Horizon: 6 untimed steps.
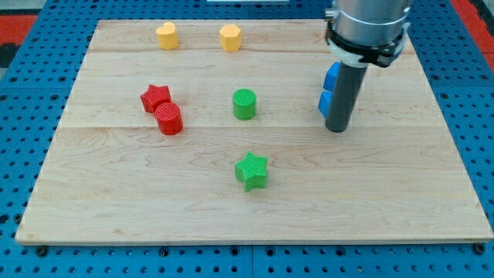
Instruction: Push the green circle above the green star
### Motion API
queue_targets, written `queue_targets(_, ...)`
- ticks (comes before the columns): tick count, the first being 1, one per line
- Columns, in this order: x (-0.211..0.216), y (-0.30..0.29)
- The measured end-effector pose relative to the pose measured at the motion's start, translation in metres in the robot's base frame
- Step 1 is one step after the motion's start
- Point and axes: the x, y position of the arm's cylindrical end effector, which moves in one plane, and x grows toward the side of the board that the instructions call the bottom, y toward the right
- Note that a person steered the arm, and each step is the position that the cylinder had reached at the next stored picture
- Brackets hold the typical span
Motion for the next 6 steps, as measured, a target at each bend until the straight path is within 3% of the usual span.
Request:
queue_targets(1,-0.038,-0.008)
queue_targets(2,-0.025,-0.041)
queue_targets(4,-0.076,-0.157)
queue_targets(6,0.016,-0.135)
